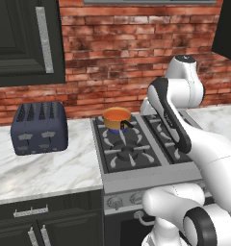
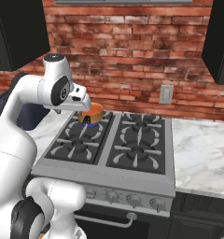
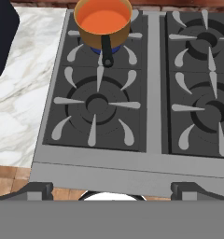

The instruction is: Wait until the marinara sauce is simmered to a deep red color and then turn off the stove.

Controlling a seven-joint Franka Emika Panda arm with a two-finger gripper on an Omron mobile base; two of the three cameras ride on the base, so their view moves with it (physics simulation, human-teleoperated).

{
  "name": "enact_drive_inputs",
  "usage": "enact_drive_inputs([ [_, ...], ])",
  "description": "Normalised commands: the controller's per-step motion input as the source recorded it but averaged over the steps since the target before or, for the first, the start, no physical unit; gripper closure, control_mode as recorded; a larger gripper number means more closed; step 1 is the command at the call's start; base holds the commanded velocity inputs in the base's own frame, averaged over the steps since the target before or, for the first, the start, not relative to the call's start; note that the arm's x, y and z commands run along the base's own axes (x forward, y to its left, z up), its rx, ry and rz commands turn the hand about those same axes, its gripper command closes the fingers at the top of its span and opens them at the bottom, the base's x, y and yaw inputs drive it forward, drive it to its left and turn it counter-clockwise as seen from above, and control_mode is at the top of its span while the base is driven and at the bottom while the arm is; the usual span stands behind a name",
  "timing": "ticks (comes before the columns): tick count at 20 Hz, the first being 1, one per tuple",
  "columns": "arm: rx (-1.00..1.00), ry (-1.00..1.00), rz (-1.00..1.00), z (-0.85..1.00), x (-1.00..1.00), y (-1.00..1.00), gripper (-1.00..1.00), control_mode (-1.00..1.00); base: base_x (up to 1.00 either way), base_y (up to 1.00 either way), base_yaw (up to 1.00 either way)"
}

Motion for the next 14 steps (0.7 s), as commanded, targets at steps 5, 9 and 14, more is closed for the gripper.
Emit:
enact_drive_inputs([
  [5,0.0,0.0,0.0,0.0,0.0,0.0,-1.0,-1.0,0.0,0.0,0.0],
  [9,0.0,0.0,0.0,0.0,0.0,0.0,-1.0,-1.0,0.0,0.0,0.0],
  [14,0.0,0.0,0.0,0.0,0.0,0.0,-1.0,-1.0,0.0,0.0,0.0],
])
